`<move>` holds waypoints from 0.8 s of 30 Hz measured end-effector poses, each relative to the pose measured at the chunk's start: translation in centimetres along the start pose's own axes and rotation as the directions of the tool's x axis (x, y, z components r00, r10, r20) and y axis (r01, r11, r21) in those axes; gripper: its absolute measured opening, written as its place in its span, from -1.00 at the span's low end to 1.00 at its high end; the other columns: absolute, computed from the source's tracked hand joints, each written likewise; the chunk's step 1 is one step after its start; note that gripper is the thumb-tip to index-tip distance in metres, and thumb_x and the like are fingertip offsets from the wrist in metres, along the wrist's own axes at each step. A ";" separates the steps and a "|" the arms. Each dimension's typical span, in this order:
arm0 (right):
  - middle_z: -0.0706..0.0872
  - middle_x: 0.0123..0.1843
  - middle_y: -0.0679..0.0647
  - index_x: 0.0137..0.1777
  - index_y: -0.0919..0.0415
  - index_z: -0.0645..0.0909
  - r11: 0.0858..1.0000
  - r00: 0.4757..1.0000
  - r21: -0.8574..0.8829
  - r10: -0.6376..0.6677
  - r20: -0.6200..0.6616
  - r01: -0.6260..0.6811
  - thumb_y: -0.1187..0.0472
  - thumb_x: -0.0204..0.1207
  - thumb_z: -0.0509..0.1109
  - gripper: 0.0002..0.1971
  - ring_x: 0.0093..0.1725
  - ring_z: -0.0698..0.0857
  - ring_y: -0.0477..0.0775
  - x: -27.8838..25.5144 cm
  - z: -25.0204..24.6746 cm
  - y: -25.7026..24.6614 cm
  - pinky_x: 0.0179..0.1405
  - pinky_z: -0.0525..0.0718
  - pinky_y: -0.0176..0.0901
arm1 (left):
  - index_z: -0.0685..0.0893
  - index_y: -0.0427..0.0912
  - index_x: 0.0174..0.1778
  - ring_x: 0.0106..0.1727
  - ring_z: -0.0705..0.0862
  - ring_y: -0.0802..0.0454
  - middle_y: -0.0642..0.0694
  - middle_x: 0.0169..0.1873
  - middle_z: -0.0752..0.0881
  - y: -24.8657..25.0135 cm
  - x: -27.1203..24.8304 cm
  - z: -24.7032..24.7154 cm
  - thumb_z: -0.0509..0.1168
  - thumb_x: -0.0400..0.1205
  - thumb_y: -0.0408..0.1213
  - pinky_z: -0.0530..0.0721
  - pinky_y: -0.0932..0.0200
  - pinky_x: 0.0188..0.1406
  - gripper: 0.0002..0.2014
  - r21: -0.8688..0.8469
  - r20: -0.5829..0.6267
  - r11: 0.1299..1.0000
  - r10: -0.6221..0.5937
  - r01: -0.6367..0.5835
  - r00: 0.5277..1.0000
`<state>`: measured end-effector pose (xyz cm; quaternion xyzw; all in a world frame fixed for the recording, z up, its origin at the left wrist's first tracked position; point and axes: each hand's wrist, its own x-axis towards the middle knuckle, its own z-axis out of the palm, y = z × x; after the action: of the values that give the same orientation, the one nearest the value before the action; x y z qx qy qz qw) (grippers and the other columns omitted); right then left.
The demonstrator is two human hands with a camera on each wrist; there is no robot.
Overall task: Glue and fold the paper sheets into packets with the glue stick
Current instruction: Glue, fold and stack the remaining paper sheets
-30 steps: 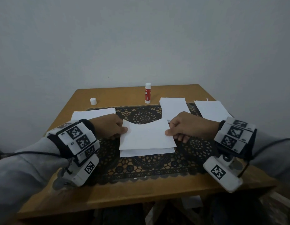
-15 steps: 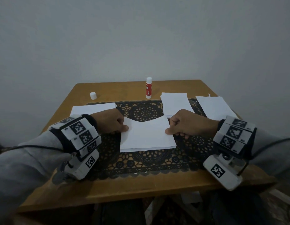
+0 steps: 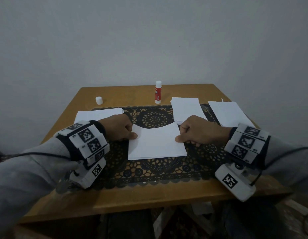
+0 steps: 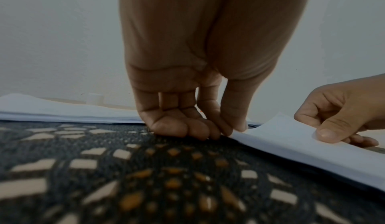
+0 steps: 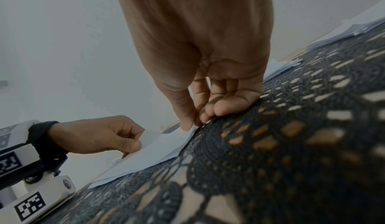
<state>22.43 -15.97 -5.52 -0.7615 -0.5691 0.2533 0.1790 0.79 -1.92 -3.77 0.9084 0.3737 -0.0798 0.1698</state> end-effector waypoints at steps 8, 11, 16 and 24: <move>0.63 -0.44 0.08 -0.30 0.37 0.61 0.996 1.000 -0.084 -0.005 -0.026 0.003 0.13 0.49 0.54 -0.69 -0.58 0.56 -0.14 0.2 0.2 -0.3 -0.51 0.57 -0.34 | 0.58 -0.20 -0.39 -0.37 0.50 0.05 -0.09 -0.37 0.62 0.4 0.2 0.2 0.37 0.61 -0.09 0.39 0.24 -0.41 -0.68 -0.001 -0.014 0.999 -0.037 0.037 0.999; 0.67 -0.21 0.07 -0.21 0.22 0.52 0.974 0.998 -0.225 0.003 -0.058 -0.016 0.04 0.49 0.54 -0.70 -0.30 0.59 -0.03 -0.1 0.3 -0.9 -0.31 0.52 -0.19 | 0.53 -0.19 -0.19 -0.27 0.51 0.04 -0.15 -0.19 0.65 0.8 0.1 0.3 0.38 0.59 -0.06 0.37 0.24 -0.40 -0.73 0.041 -0.047 0.997 -0.062 0.064 0.997; 0.59 0.22 0.12 0.24 0.15 0.44 0.851 0.994 -0.525 -0.077 -0.083 0.022 -0.02 0.60 0.37 -0.65 0.14 0.55 0.07 -1.9 1.2 -3.1 0.01 0.58 -0.09 | 0.18 -0.14 0.49 -0.02 0.56 -0.03 -0.18 0.15 0.63 1.2 -0.8 0.6 0.44 0.54 -0.06 0.48 0.16 -0.10 -0.28 0.011 -0.052 1.000 -0.023 0.024 0.998; -0.37 0.71 0.20 0.70 0.27 -0.33 0.748 0.873 -0.552 -0.074 0.482 0.369 -0.39 0.60 -0.01 -0.03 0.70 -0.31 0.17 -3.8 4.4 -6.6 0.67 -0.15 0.04 | 0.47 -0.02 0.34 -0.10 0.48 0.07 0.09 -0.24 0.44 1.8 -1.2 1.1 0.35 0.62 -0.11 0.38 0.23 -0.21 -0.62 0.137 -0.071 0.989 0.063 -0.053 0.995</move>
<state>13.87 -17.79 -4.64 -0.6261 -0.7339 0.1865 -0.1862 1.18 -4.29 -4.02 0.9307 0.3469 -0.0657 0.0961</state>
